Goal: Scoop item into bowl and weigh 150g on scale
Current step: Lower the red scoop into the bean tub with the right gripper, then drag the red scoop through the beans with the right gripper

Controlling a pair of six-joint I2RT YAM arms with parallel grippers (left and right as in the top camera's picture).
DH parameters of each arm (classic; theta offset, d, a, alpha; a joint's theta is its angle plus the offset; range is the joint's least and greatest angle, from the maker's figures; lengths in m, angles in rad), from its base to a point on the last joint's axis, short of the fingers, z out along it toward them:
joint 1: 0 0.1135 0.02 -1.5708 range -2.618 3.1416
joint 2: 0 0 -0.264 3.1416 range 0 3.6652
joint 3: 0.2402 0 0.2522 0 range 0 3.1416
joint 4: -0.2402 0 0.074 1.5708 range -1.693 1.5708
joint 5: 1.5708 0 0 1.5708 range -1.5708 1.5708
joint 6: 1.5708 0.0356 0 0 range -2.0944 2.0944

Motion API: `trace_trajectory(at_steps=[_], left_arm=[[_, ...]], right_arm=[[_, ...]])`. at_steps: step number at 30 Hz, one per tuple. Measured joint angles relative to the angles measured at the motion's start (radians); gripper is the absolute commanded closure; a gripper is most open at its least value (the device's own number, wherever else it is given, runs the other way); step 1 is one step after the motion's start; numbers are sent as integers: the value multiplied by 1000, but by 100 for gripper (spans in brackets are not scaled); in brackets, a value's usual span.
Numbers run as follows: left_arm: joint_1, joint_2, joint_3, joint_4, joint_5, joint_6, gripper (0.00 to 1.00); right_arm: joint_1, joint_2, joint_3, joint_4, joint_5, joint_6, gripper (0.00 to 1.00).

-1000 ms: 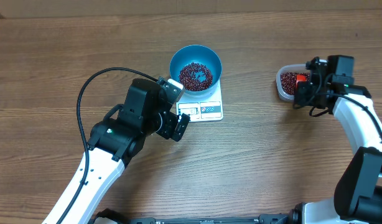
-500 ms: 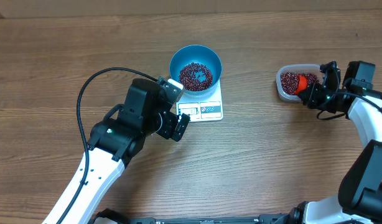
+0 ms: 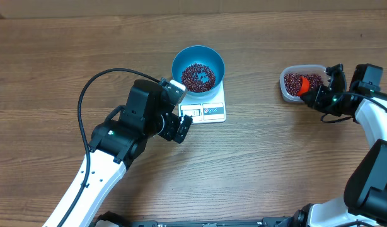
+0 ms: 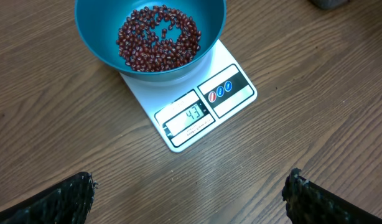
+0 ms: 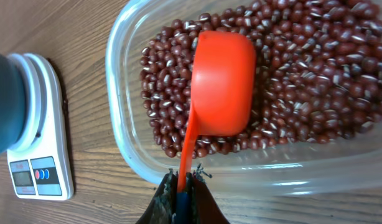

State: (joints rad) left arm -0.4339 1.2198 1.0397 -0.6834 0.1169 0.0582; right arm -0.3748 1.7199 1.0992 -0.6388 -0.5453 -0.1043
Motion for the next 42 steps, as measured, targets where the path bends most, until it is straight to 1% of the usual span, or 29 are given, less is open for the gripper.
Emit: trace_trajectory(at_steps=[10,25,42], left_arm=[[0,0,0,0,0,0,1],[0,0,0,0,0,0,1],[0,0,0,0,0,0,0]], right_arm=[[-48,6,0,-26,-31,31,96],[-49,6,0,-34,-32,75,96],[-49,6,0,-46,-59,79,96]])
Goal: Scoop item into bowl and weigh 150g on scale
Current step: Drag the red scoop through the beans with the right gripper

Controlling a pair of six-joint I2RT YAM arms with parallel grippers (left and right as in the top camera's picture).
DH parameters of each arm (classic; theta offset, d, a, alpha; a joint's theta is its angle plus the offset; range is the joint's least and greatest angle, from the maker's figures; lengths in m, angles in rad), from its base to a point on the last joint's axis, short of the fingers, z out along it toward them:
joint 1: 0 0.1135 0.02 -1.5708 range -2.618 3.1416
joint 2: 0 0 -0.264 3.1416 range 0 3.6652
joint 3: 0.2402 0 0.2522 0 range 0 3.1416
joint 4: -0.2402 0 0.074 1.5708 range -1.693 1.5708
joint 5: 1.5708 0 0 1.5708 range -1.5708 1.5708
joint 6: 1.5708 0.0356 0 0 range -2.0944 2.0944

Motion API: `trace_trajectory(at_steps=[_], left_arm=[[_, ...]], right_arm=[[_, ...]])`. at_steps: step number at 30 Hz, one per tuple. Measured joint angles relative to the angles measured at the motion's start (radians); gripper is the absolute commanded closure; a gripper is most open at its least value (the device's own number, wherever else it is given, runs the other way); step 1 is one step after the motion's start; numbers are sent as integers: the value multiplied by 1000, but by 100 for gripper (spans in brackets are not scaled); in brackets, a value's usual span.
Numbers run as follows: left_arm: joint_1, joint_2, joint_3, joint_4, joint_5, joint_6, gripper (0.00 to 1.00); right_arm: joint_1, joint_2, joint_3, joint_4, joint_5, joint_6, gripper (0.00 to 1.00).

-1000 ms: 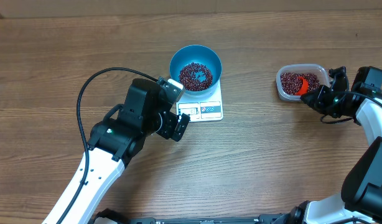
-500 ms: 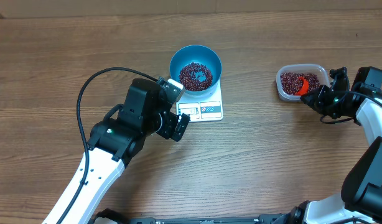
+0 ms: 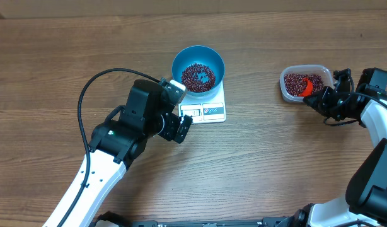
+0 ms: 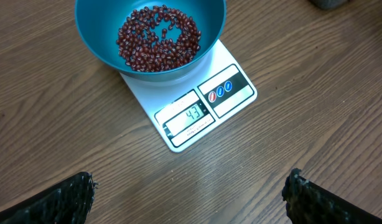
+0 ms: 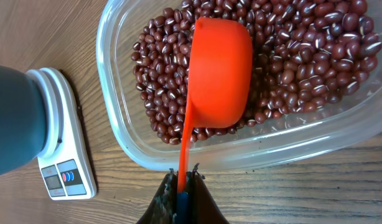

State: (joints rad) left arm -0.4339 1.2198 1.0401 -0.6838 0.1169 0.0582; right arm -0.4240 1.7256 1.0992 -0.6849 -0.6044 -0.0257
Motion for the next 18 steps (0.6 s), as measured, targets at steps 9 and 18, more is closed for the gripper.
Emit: trace_trajectory(at_steps=[9,18], left_arm=[[0,0,0,0,0,0,1],[0,0,0,0,0,0,0]], right_arm=[[-1,0,0,0,-24,0,96],[-10,0,0,-1,-29,0,96]])
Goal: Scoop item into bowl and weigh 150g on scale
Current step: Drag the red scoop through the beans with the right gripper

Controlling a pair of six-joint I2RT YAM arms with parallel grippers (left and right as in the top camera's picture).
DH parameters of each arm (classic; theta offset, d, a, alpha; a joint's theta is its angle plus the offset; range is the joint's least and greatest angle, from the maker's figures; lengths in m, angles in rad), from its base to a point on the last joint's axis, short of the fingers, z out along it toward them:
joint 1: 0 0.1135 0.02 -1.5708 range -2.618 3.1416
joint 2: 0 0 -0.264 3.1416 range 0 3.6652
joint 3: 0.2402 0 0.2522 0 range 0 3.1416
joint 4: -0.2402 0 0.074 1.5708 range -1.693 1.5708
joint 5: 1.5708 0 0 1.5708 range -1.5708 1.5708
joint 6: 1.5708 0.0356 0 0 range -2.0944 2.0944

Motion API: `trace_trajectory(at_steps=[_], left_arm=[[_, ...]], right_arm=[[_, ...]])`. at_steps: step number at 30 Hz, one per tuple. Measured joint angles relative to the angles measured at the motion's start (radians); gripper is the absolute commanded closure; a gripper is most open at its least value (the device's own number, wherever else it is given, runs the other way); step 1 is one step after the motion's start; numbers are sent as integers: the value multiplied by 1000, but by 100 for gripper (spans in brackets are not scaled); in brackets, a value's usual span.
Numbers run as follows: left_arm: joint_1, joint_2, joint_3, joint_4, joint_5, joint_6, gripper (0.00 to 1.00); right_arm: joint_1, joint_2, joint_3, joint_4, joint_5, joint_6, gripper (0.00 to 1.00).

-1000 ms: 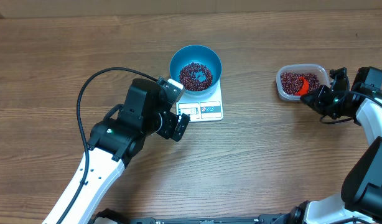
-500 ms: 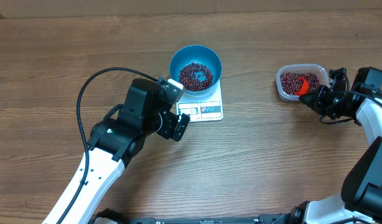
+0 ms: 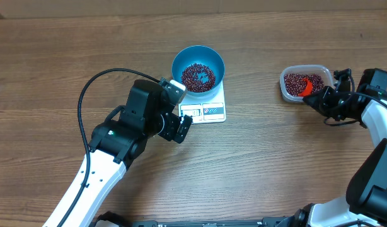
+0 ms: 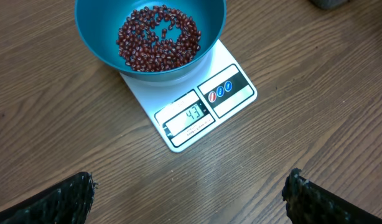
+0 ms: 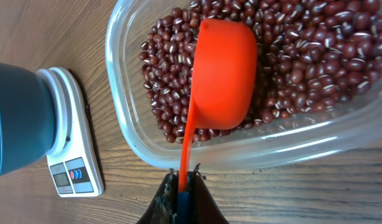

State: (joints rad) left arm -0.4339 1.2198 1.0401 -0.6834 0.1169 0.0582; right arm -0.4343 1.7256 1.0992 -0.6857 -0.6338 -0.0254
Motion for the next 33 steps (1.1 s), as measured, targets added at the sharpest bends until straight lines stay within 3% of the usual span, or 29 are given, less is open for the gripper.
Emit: trace_trajectory(at_steps=[9,33], left_arm=[[0,0,0,0,0,0,0],[0,0,0,0,0,0,1]], right_arm=[[-74,0,0,-11,-65,-1,96],[-76,0,0,-10,-78,0,96]])
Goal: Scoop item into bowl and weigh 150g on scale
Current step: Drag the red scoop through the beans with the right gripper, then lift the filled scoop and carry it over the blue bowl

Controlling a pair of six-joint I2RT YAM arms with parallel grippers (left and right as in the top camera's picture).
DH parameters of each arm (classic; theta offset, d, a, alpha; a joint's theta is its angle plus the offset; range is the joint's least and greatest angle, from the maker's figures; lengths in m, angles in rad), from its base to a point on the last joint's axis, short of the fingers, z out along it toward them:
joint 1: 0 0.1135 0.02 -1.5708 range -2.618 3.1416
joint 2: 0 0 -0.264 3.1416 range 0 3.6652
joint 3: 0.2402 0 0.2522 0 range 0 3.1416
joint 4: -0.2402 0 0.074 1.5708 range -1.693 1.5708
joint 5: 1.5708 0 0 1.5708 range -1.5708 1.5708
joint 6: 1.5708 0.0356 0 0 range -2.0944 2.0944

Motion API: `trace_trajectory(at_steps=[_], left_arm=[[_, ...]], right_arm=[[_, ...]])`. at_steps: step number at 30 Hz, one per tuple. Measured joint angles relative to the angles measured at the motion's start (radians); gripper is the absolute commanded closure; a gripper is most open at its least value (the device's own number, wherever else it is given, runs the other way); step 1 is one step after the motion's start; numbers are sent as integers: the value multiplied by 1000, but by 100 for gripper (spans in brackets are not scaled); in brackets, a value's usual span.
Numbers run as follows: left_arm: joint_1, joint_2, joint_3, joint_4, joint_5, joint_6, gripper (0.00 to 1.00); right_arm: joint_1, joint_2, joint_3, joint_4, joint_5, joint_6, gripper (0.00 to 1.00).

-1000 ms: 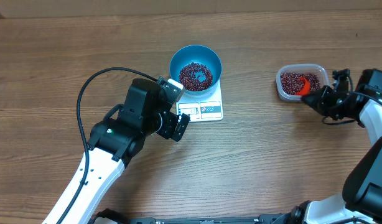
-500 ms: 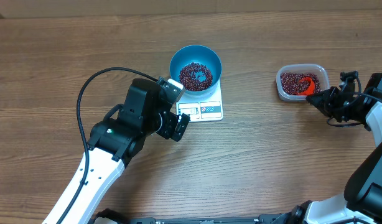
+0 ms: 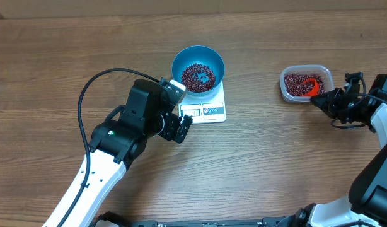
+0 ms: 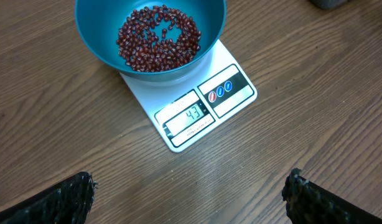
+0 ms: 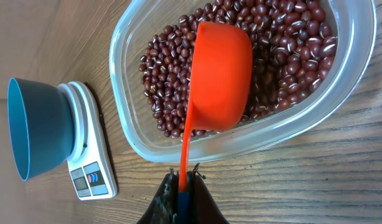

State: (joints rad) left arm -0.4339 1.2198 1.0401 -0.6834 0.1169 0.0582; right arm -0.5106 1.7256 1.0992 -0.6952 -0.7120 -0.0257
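A blue bowl (image 3: 198, 68) holding red beans (image 4: 157, 37) stands on the white scale (image 3: 206, 111), whose display (image 4: 188, 117) reads 43. My left gripper (image 4: 191, 193) hangs open over bare wood just in front of the scale. At the right, a clear plastic tub (image 3: 305, 82) holds more red beans (image 5: 284, 56). My right gripper (image 5: 185, 182) is shut on the handle of an orange scoop (image 5: 219, 78), whose cup shows its underside over the beans in the tub.
The wooden table (image 3: 275, 164) runs all round. The left arm's black cable (image 3: 92, 88) loops over the table at the left. The tub sits near the right edge, well apart from the scale.
My right gripper has drawn back to the right with the scoop, so the tub and scale look smaller in its view. The left arm, bowl and the 43 reading are unchanged.
The scoop was low over the tub's beans, cup underside up, held by my right gripper. At each later moment the gripper stood a little further right and back, the scoop still in the tub. The scale stayed at 43 and the left arm kept still.
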Motion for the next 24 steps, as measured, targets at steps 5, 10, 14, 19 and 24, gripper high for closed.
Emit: trace_trajectory(at_steps=[5,10,14,19,24], left_arm=[[0,0,0,0,0,0,1],[0,0,0,0,0,0,1],[0,0,0,0,0,0,0],[0,0,0,0,0,0,0],[0,0,0,0,0,0,1]], right_arm=[[0,0,0,23,-35,-1,96],[0,0,0,24,-81,-10,96],[-16,0,0,24,-130,-16,96],[-65,0,0,23,-198,-17,96],[-104,0,0,21,-301,-21,96]])
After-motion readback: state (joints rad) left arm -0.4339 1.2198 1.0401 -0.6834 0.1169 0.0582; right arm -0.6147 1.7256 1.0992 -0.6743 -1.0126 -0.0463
